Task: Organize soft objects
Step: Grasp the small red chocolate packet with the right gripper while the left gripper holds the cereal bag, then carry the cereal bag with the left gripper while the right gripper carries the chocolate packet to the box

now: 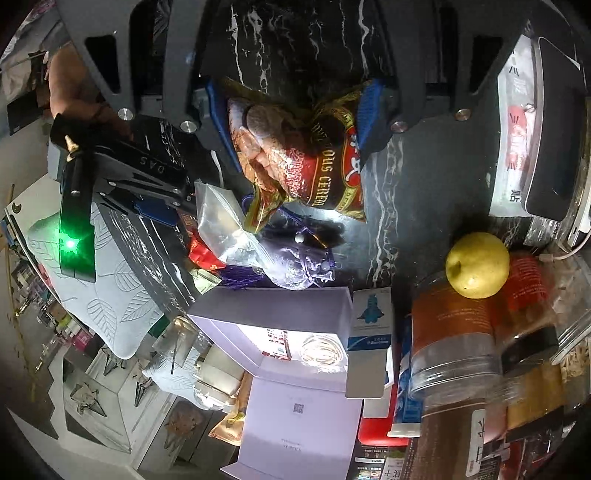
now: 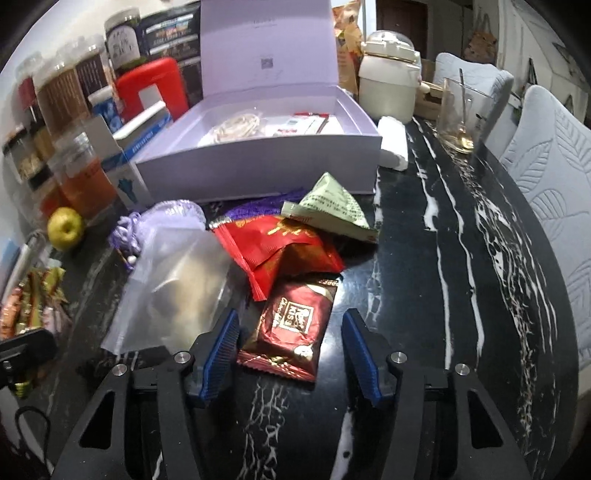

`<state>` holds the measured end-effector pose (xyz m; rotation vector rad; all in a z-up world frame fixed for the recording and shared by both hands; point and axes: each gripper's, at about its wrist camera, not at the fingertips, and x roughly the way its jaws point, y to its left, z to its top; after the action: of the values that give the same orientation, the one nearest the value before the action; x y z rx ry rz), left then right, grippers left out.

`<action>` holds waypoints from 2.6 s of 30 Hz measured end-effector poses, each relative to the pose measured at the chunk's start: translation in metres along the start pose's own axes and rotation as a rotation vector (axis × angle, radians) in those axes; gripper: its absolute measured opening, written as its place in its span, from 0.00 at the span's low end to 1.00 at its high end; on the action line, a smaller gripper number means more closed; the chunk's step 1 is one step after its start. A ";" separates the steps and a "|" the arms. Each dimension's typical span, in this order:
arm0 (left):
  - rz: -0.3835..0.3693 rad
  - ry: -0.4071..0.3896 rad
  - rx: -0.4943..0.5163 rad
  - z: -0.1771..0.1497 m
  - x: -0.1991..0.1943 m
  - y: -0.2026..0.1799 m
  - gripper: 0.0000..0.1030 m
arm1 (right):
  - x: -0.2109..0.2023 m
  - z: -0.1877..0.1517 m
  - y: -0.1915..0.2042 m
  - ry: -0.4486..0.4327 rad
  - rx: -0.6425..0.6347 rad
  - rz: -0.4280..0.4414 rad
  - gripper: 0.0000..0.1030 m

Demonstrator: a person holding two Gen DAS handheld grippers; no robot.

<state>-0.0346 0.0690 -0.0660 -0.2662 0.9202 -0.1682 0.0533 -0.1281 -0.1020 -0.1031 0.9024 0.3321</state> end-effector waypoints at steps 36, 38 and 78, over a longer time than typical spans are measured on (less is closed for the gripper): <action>-0.036 -0.081 0.114 -0.021 -0.036 -0.057 0.54 | -0.120 -0.076 -0.018 -0.162 0.134 0.154 0.31; -0.028 -0.100 0.126 -0.020 -0.041 -0.061 0.54 | -0.129 -0.079 -0.014 -0.178 0.123 0.178 0.31; -0.015 -0.334 0.254 0.155 -0.041 -0.094 0.54 | -0.130 0.078 -0.037 -0.364 0.013 0.276 0.31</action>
<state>0.0627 0.0142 0.0824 -0.0610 0.5584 -0.2441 0.0495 -0.1763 0.0468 0.0937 0.5560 0.5809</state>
